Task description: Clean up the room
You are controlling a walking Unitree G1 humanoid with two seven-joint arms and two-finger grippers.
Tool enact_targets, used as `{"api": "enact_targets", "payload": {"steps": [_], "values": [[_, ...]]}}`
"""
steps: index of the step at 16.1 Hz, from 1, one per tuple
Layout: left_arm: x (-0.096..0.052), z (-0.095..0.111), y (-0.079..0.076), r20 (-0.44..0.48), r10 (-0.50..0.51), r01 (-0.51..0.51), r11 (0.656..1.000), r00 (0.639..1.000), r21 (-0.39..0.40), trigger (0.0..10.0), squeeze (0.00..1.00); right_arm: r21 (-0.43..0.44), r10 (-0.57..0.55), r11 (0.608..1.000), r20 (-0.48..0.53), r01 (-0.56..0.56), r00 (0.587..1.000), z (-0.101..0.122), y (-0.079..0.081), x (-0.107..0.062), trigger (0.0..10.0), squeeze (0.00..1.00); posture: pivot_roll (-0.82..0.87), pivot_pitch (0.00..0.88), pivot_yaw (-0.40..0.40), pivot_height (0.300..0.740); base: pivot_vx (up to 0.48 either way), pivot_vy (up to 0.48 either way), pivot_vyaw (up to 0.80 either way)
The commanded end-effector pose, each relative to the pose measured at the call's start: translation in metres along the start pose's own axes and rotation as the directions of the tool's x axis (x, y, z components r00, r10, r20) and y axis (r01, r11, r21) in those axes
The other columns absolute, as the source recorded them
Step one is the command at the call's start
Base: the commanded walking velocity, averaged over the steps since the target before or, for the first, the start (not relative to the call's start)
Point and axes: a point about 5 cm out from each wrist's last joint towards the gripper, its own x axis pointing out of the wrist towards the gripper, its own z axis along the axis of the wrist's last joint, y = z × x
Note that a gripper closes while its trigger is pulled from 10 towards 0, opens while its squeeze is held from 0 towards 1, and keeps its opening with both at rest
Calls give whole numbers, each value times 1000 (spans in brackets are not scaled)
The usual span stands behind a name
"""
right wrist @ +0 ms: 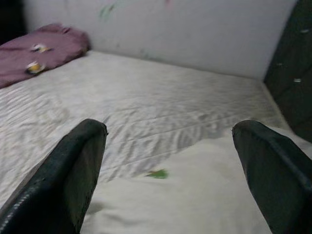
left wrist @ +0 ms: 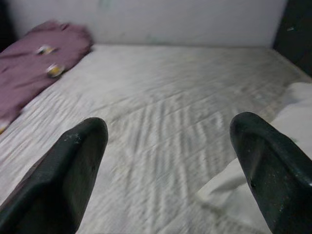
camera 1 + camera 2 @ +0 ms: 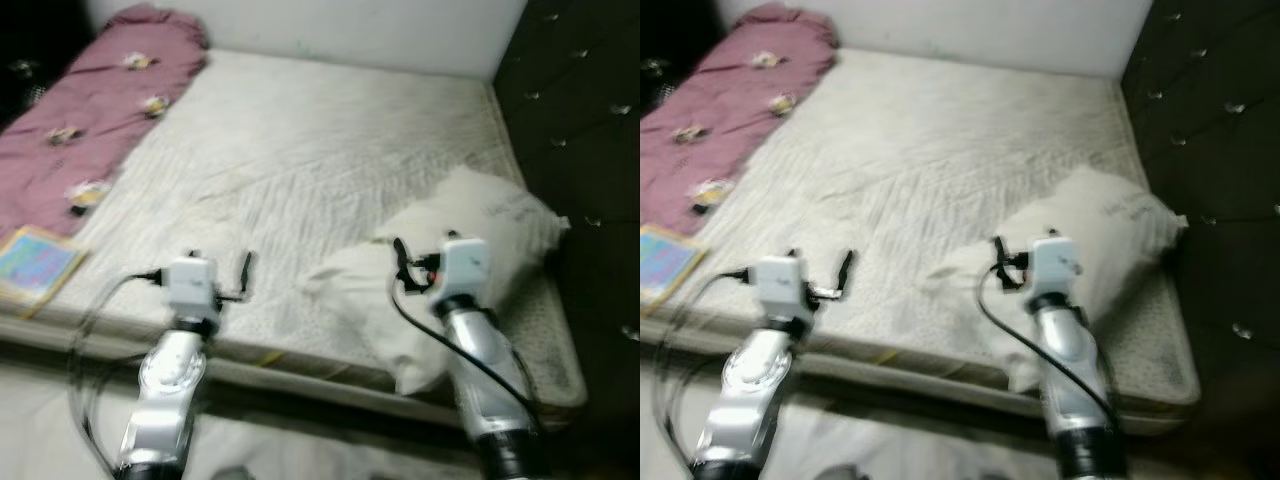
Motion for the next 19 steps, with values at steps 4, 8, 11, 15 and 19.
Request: {"api": "enact_targets", "payload": {"steps": [4,8,11,15,19], "values": [[3,5,-10,21,-27,28,1000,999,-10,10000,0,-17,-31,999,-16,31,999,-4,-10,-3,10000,0,-46,20,-21,740,270,0,0],[3,3,-11,4,-14,14,1000,1000,2,10000,0,-12,-33,999,-21,33,999,-4,-10,-3,10000,0,-44,17,-22,740,0,0,-200],[3,4,-11,7,-18,18,1000,1000,9,10000,0,-19,-32,999,-12,32,999,-2,-11,-1,10000,0,-43,23,-18,740,0,0,-800],[3,5,-4,6,-21,21,999,1000,26,10000,0,-32,-26,999,2,27,1000,2,-8,3,10000,0,-30,35,-6,740,0,-349,-494],[1,4,-6,3,-27,27,999,1000,22,10000,0,-19,-19,1000,-4,18,1000,-1,-2,1,10000,0,-32,26,-2,740,0,-365,-109]]}}
